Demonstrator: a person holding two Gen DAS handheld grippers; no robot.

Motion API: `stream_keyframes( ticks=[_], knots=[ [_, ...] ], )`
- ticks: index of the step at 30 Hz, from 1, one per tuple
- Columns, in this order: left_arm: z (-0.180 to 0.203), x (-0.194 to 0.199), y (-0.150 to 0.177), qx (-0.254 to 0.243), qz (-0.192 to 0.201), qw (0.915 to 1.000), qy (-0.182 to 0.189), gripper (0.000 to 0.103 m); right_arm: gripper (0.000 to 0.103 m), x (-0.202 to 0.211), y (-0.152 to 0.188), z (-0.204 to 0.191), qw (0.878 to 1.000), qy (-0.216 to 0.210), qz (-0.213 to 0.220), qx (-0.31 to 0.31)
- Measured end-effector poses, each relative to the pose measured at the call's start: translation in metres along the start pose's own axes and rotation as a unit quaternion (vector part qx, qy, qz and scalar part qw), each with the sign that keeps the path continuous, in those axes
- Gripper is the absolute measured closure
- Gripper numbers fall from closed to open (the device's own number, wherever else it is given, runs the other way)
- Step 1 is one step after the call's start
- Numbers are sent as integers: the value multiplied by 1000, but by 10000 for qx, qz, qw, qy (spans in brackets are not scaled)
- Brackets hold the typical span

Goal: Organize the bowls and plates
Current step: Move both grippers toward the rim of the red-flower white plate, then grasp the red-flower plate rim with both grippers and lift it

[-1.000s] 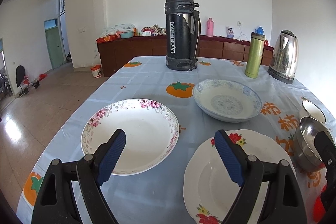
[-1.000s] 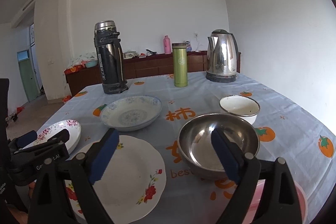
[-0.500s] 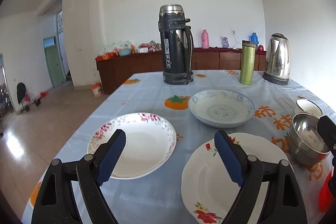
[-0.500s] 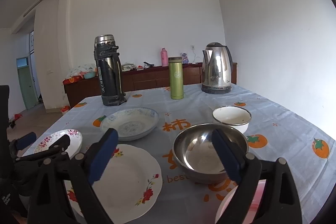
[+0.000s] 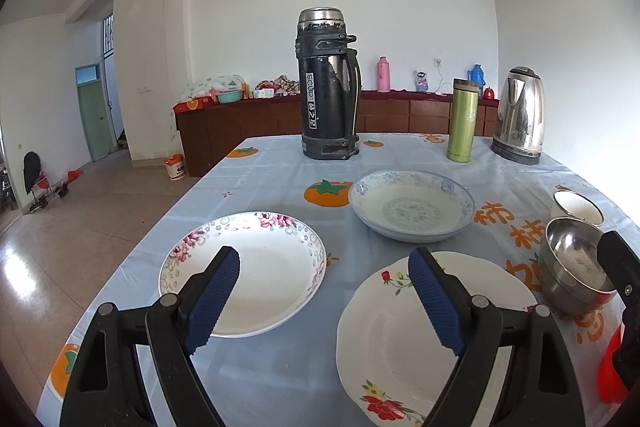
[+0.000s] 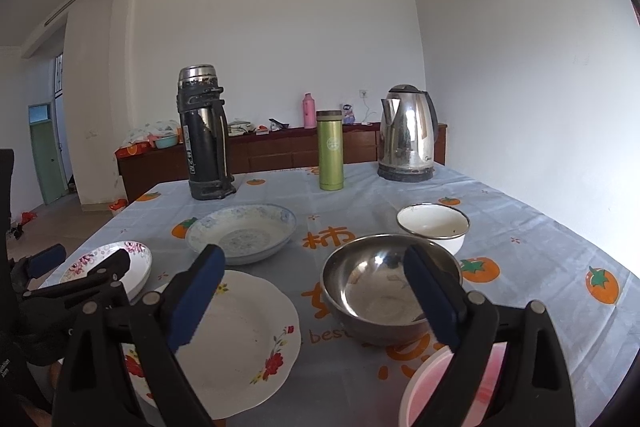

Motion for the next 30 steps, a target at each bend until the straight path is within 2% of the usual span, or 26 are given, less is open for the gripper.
stream_keyframes(
  ticks=[10, 18, 20, 22, 24, 27, 30],
  knots=[
    [-1, 0, -1, 9, -77, 10000, 6, 15, 11, -4, 1, 3, 10000, 7, -88, -35],
    [0, -12, 2, 8, -480, 9988, 89, 15, 11, -11, 5, 5, 9996, -87, -262, -66],
    [1, -17, 3, 38, -638, 9979, 124, 15, 13, -15, 7, 3, 9991, -184, -385, -68],
    [0, -22, 4, 38, -806, 9967, 132, 15, 21, -20, 9, 2, 9981, -333, -521, -79],
    [2, -26, 6, 39, -954, 9953, 154, 15, 25, -25, 11, 1, 9966, -460, -683, -106],
    [4, -31, 10, 48, -1196, 9925, 247, 15, 29, -31, 15, 1, 9942, -602, -873, -155],
    [8, -32, 12, -28, -1239, 9920, 239, 15, 29, -37, 19, 1, 9915, -721, -1060, -213]
  ],
)
Point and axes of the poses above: each gripper's, at about its wrist camera, not at the fingertips, and x roughly against the way its jaws point, z to its right, y to its underside, the point moved 1 cm from there along -x, roughly the way its jaws point, and after that the axes turned 8 degrees about x, right-handed, at the moved point
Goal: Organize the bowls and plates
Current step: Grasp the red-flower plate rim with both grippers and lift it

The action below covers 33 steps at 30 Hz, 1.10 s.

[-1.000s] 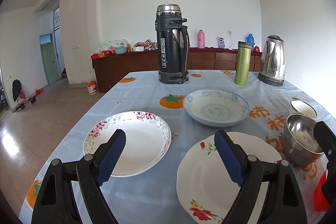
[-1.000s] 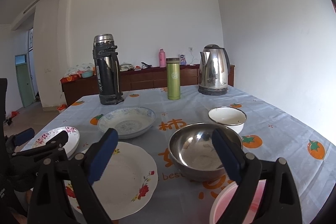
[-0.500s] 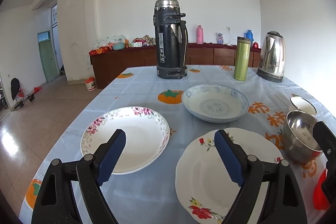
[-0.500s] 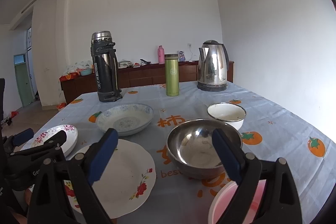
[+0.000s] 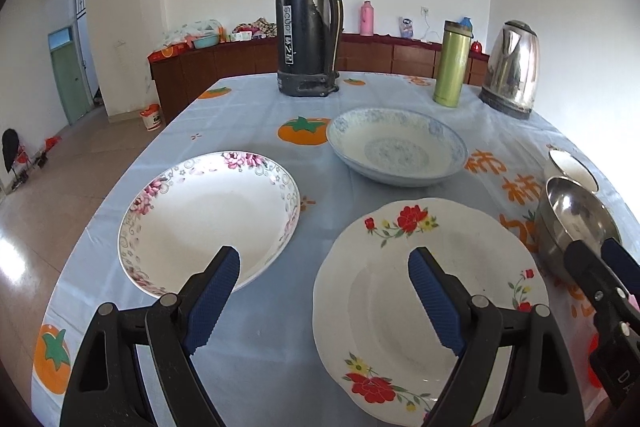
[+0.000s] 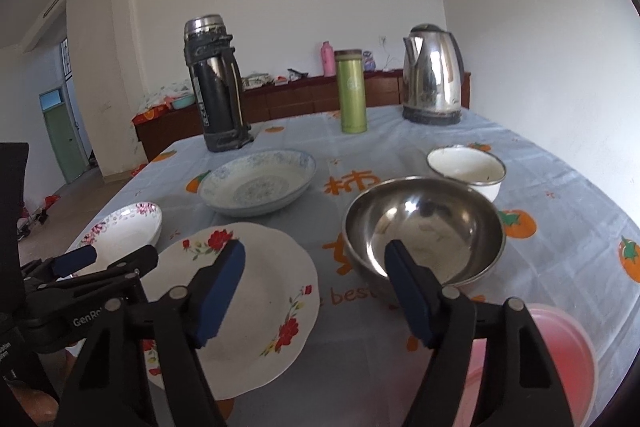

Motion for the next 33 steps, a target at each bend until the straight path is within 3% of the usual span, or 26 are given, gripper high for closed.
stream_keyframes(
  ticks=[5, 8, 13, 17, 25, 28, 33],
  knots=[
    [5, -4, 3, -108, -129, 9998, 46, 15, 33, -9, 3, -3, 9997, -155, -195, 23],
    [5, -6, 4, -129, -171, 9998, 56, 15, 42, -12, 3, -9, 9992, -221, -273, 174],
    [4, -13, 5, -74, -432, 9988, 221, 36, 51, -26, 8, -14, 9966, -477, -649, 189],
    [3, -22, 8, 92, -847, 9953, 467, 45, 51, -37, 13, -7, 9937, -564, -966, -11],
    [-1, -28, 11, 91, -966, 9949, 266, 67, 58, -48, 20, -2, 9864, -929, -1326, -280],
    [-2, -31, 13, 59, -983, 9949, 204, 70, 67, -52, 23, 0, 9840, -972, -1451, -347],
    [-5, -37, 13, 127, -1097, 9935, 290, 69, 69, -56, 24, -2, 9822, -962, -1582, -326]
  ],
)
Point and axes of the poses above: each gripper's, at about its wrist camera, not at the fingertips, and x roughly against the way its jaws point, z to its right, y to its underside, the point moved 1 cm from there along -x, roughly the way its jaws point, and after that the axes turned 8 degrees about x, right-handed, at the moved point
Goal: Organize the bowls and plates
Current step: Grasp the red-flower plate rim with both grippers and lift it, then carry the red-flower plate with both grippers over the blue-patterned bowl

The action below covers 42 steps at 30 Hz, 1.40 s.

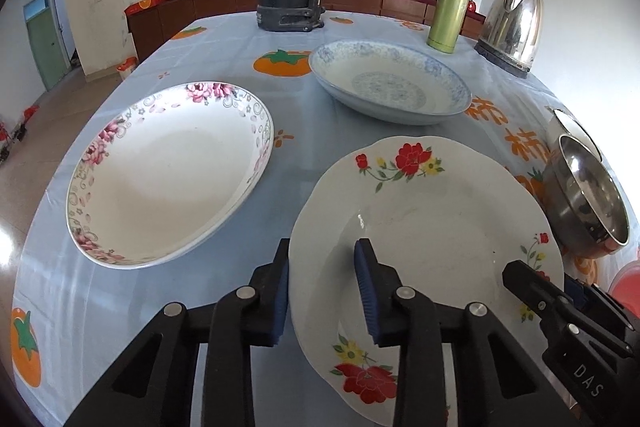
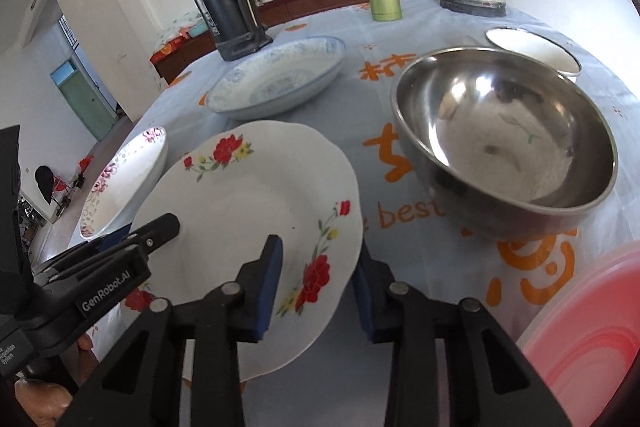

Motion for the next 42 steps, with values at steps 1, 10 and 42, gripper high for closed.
stream_keyframes(
  ticks=[1, 10, 42],
  knots=[
    [0, 0, 0, 11, -2, 10000, 10, 69, 69, 0, 0, -1, 10000, 15, -11, 36],
    [-2, 1, -1, 62, 45, 9999, 87, 69, 69, 4, -1, -6, 9997, 74, 118, 219],
    [-2, 26, -41, 98, 1104, 9937, 142, 69, 69, 29, -39, -22, 9922, -238, 1192, 262]
  ],
)
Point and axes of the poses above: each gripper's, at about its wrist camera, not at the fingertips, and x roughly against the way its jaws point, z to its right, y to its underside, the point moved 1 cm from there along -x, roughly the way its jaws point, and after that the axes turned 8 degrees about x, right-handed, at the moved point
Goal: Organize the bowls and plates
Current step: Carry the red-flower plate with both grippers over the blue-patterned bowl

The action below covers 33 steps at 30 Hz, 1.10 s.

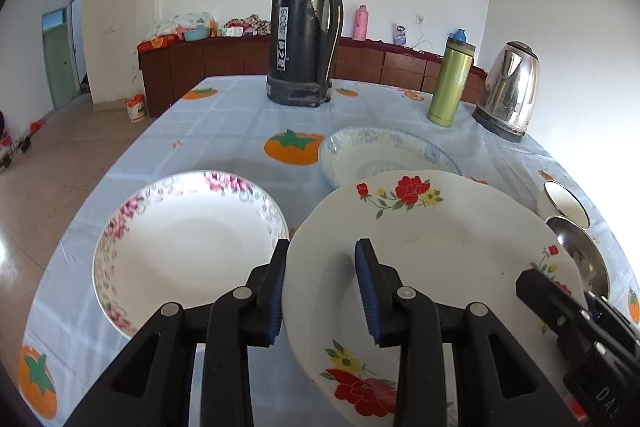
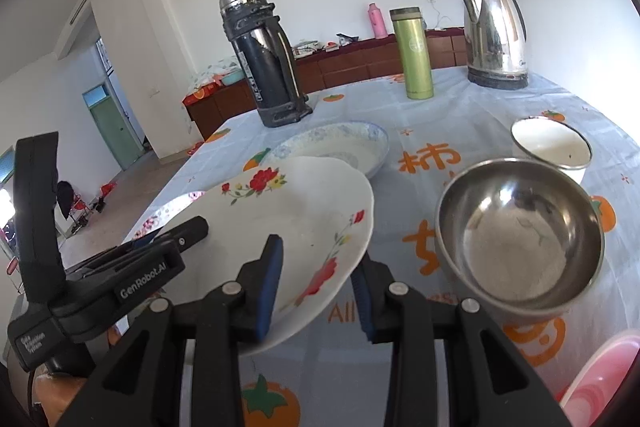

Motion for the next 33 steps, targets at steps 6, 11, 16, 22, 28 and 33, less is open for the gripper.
stream_keyframes(
  ticks=[6, 11, 16, 22, 28, 33],
  knots=[
    [3, -5, -18, -26, 167, 9998, 70, 69, 69, -5, -18, -1, 9998, 123, 123, 9],
    [4, -19, -31, 46, 189, 9997, 123, 69, 69, -21, -27, 2, 9997, 198, 85, -59],
    [5, -39, -38, 92, 106, 9999, 55, 69, 69, -38, -36, 8, 9996, 211, 37, -161],
    [6, -62, -46, 129, 12, 9999, -15, 69, 69, -64, -42, 17, 9992, 251, -146, -277],
    [13, -77, -53, 75, -8, 9999, -107, 69, 69, -82, -46, 28, 9982, 299, -264, -443],
    [17, -90, -54, 4, -80, 9998, -168, 69, 69, -91, -48, 35, 9973, 369, -321, -549]
  ],
)
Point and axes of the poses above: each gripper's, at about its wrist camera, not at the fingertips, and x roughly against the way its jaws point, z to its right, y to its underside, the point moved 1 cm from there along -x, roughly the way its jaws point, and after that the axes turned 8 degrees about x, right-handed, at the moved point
